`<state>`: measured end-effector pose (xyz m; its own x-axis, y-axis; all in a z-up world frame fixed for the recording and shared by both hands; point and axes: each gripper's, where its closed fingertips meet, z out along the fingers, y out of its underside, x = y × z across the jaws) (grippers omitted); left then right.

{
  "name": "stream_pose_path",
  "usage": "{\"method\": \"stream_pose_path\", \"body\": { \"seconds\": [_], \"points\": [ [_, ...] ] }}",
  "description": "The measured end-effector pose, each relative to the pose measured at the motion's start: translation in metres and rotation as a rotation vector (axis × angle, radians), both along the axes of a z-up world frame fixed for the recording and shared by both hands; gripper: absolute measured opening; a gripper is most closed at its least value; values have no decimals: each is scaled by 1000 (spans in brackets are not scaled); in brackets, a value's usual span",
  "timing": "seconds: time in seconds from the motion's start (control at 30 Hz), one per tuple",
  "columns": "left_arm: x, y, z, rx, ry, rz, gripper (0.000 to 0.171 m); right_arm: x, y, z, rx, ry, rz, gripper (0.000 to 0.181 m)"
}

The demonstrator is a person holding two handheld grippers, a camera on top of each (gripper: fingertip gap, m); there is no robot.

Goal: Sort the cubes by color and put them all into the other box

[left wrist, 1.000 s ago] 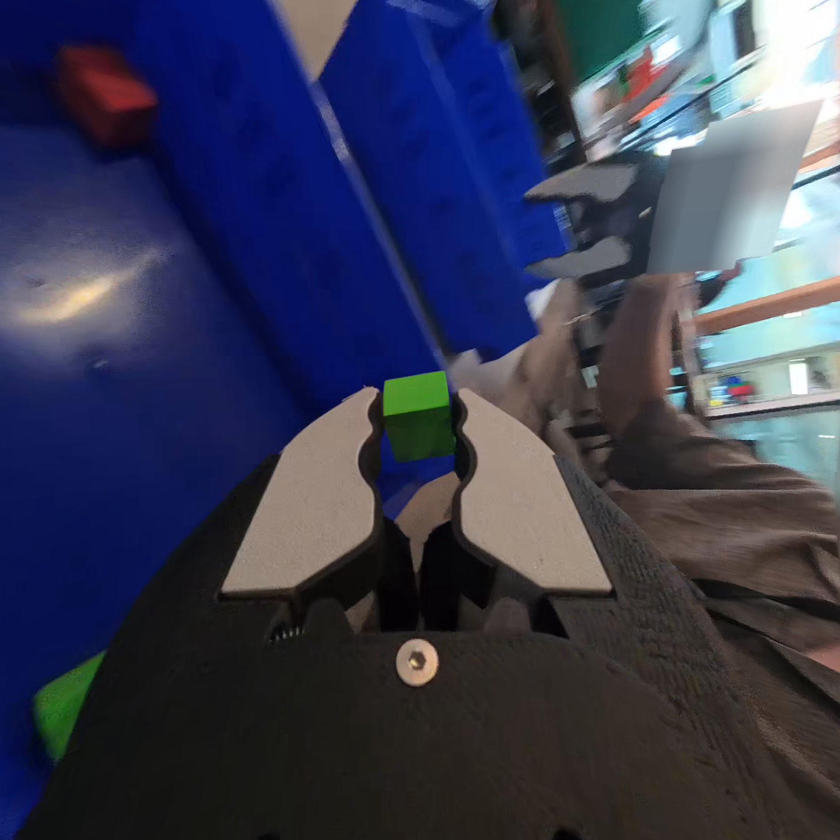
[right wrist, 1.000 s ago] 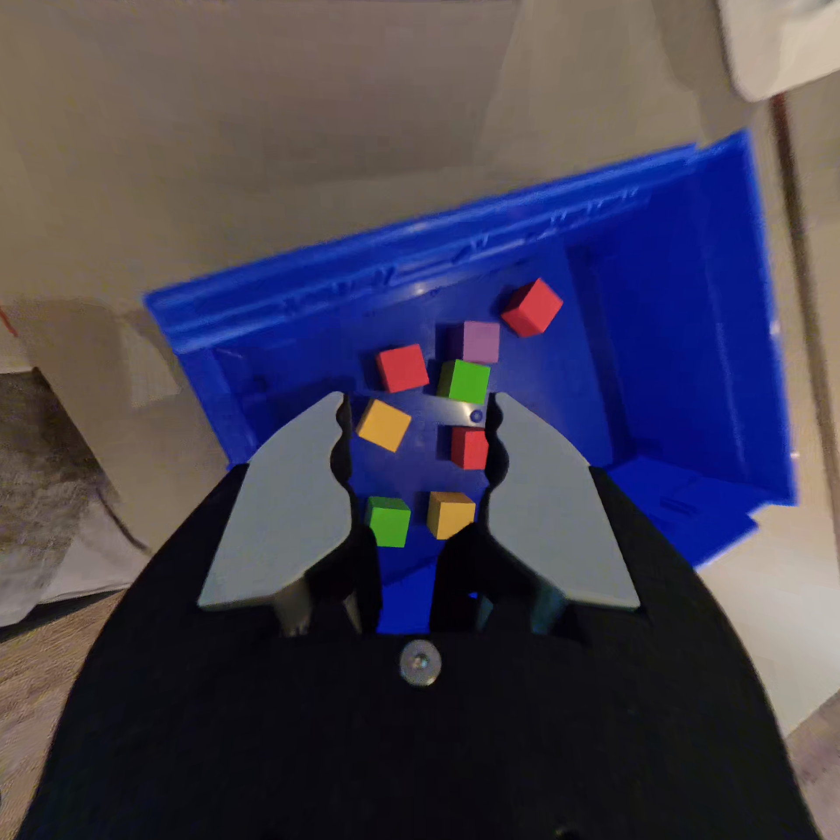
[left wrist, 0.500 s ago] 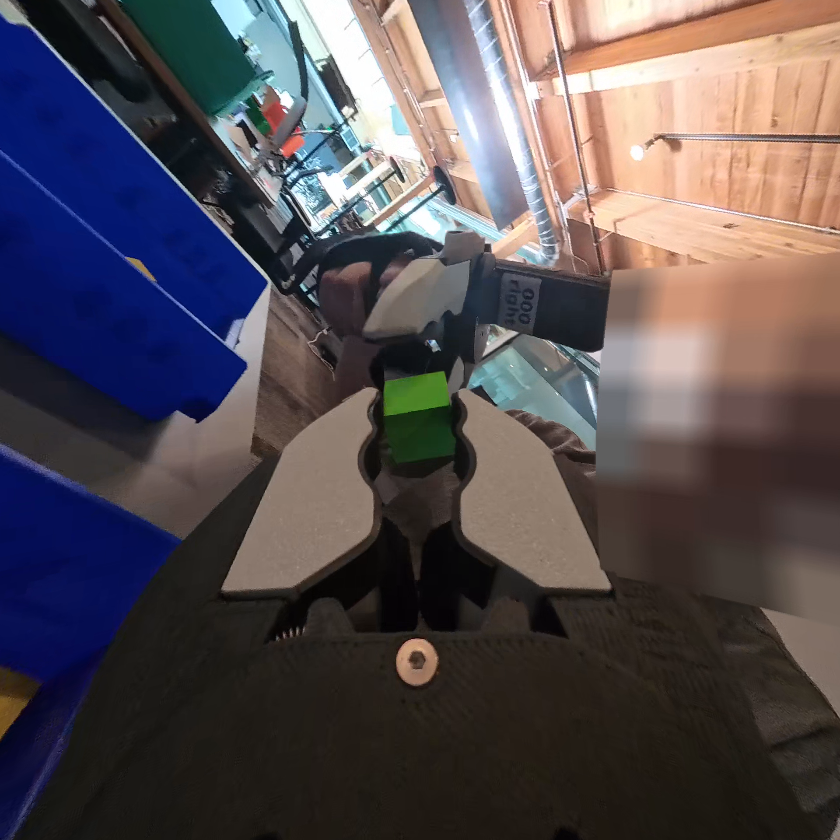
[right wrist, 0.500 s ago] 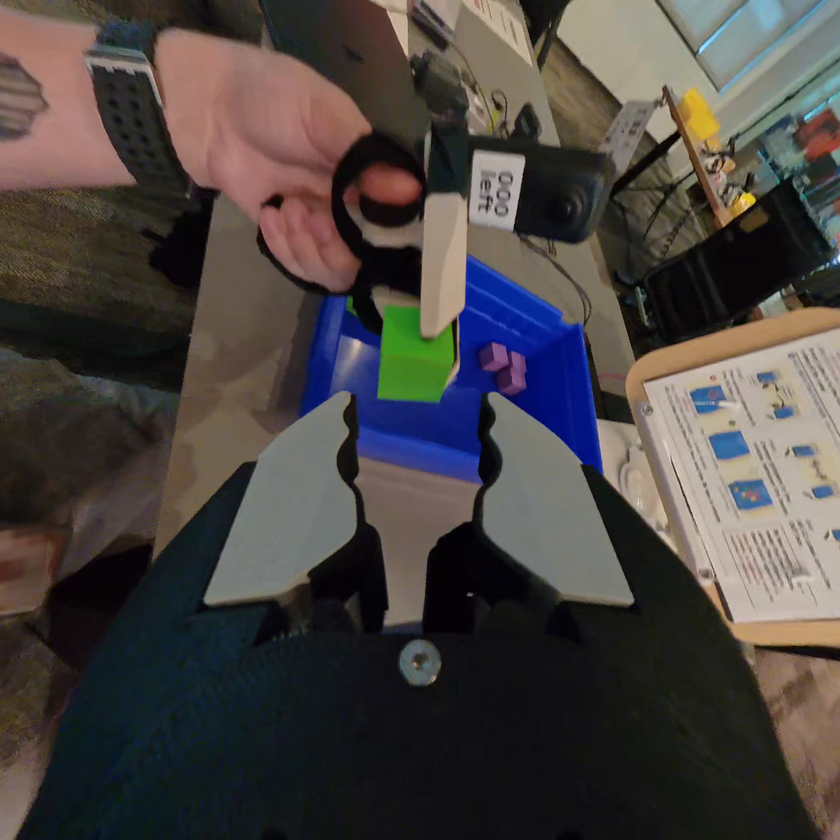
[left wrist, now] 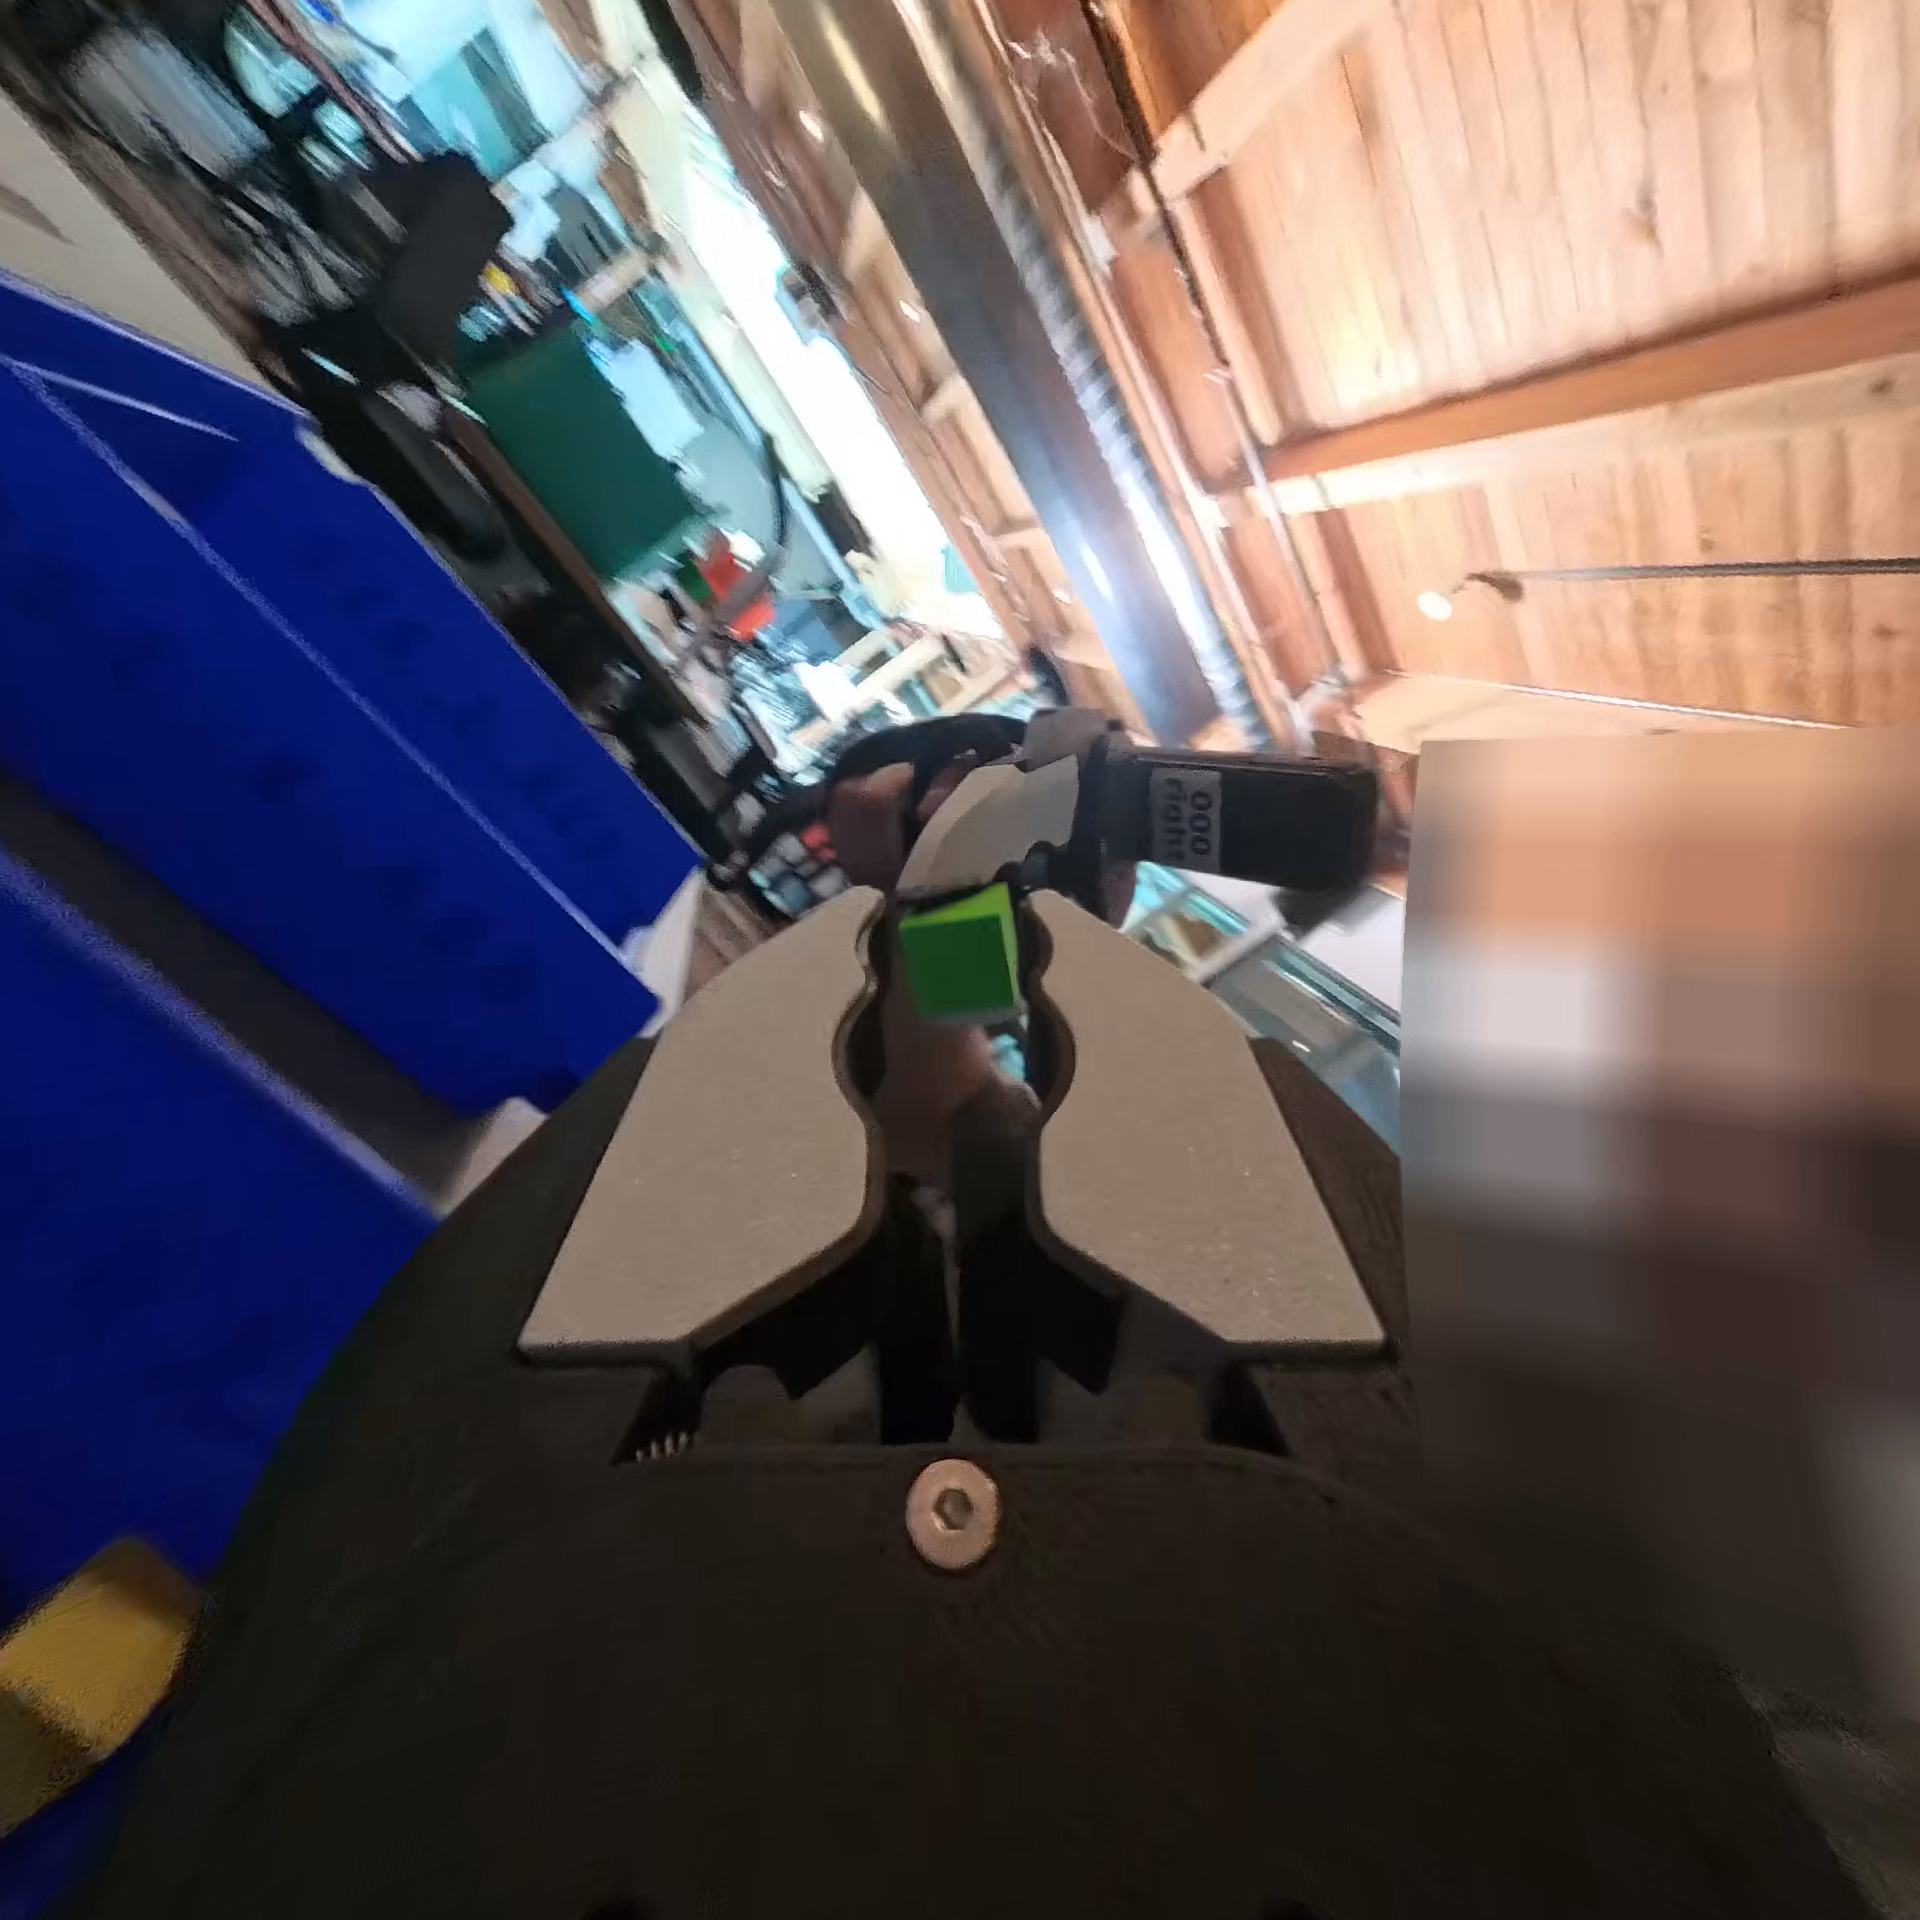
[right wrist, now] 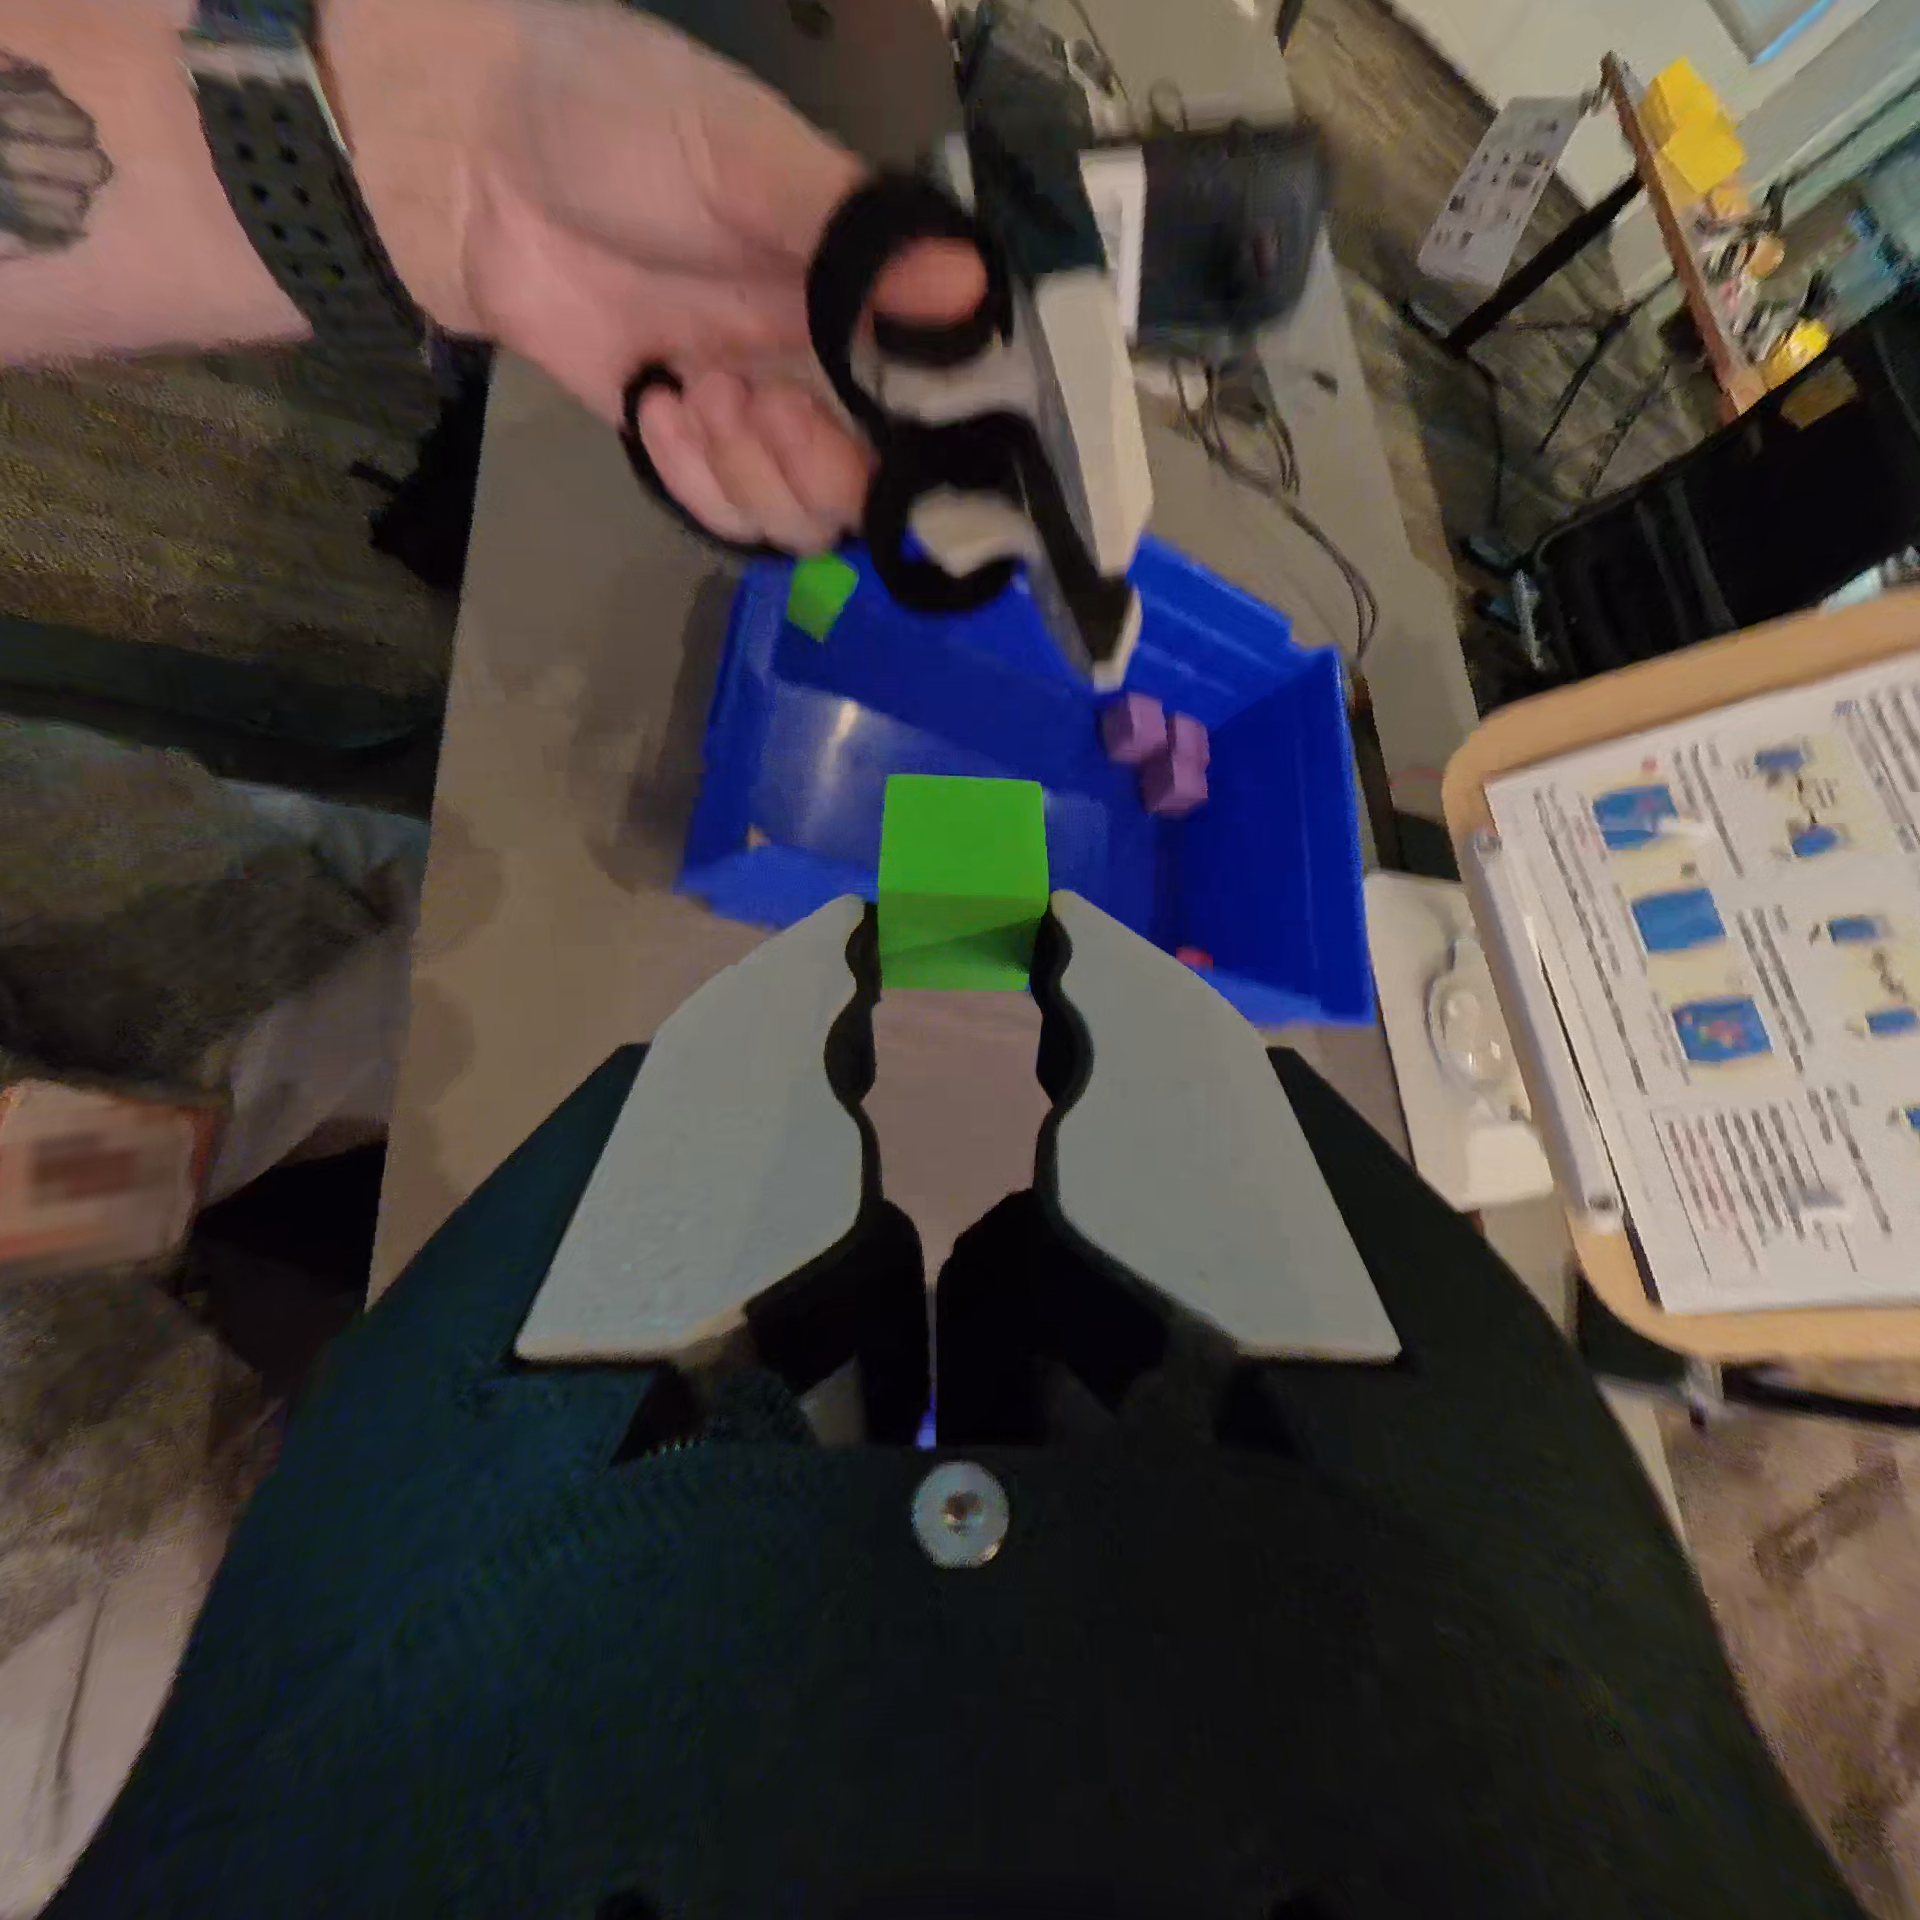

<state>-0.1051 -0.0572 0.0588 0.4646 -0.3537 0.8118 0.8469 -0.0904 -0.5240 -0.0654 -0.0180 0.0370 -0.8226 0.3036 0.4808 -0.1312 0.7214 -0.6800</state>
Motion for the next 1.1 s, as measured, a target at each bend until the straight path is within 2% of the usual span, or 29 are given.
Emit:
{"method": "stream_pose_path", "body": {
  "seconds": [0.13,0.27,0.37,0.53,0.73,0.83,0.97,1.1],
  "points": [
    [-21,-17,-8,-89,60,141,21,-2,71,-22,138,-144,-127,28],
    [-29,-30,-2,-95,96,203,23,11,140,-70,309,-405,-242,28],
    [-31,-34,-2,-130,132,231,24,28,169,-109,387,-597,-270,28],
    [-29,-31,-9,-201,185,231,24,31,180,-153,460,-766,-289,28],
    [-30,-30,-37,-387,258,243,27,30,174,-177,514,-865,-284,29],
    [-34,-32,-53,-493,285,249,29,31,183,-186,598,-889,-323,29],
    [-33,-37,-106,-799,276,187,34,25,192,-190,698,-872,-380,30],
    [-40,-50,-156,-1143,366,192,47,21,193,-184,705,-854,-422,46]
  ]
}}
